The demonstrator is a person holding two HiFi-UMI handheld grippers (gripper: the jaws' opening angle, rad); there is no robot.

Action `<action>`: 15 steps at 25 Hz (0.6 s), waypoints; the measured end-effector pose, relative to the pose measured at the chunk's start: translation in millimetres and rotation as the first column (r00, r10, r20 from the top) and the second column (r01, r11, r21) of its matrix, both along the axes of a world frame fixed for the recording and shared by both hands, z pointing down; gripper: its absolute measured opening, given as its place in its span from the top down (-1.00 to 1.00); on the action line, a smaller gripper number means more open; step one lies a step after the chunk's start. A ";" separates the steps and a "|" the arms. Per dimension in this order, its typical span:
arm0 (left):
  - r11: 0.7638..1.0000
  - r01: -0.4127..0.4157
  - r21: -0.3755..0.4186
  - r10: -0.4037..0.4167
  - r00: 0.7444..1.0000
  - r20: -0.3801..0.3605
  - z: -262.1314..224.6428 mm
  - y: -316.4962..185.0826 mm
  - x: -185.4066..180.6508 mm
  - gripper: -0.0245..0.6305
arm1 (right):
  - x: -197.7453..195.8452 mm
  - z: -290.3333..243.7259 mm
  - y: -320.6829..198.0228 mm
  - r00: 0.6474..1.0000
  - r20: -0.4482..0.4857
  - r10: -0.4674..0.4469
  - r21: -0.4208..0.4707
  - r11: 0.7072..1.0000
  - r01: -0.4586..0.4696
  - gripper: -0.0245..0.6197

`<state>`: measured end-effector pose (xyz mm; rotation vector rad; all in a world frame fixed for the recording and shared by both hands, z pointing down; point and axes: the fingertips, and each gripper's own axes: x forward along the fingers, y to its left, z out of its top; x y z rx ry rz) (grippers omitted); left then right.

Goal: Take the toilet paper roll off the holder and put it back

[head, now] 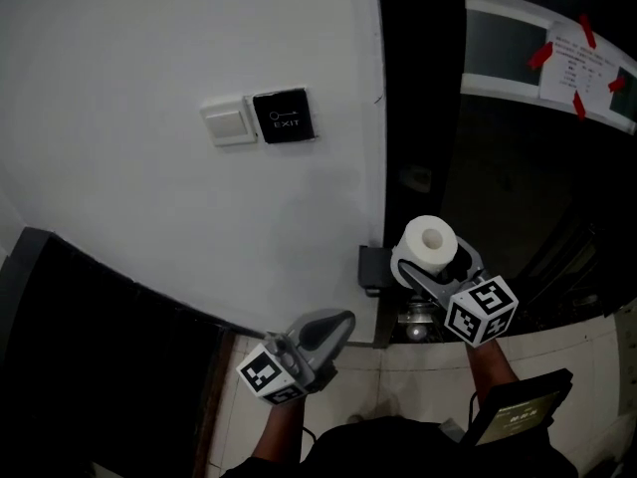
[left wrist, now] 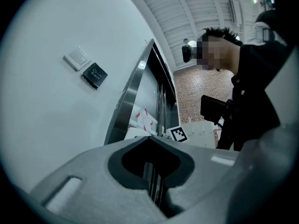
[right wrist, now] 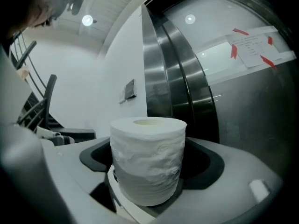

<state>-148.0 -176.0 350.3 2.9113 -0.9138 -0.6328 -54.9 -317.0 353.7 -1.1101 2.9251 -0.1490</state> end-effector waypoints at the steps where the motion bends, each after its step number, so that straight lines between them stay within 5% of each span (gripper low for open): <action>1: 1.000 -0.006 0.003 0.006 1.000 -0.003 -1.4 -0.6 2.9 0.93 | 6.3 -7.1 8.2 0.999 0.045 -0.013 0.001 1.000 0.013 -0.42; 7: 0.997 -0.080 0.000 0.080 0.997 0.011 -3.2 -3.9 31.3 0.93 | 56.1 -0.2 53.2 0.953 0.300 -0.041 -0.048 0.997 0.058 -0.42; 15: 0.986 -0.166 -0.007 0.166 0.984 0.064 -0.3 -2.4 75.8 0.93 | 106.3 28.9 78.6 0.893 0.450 0.026 -0.121 0.992 0.032 -0.42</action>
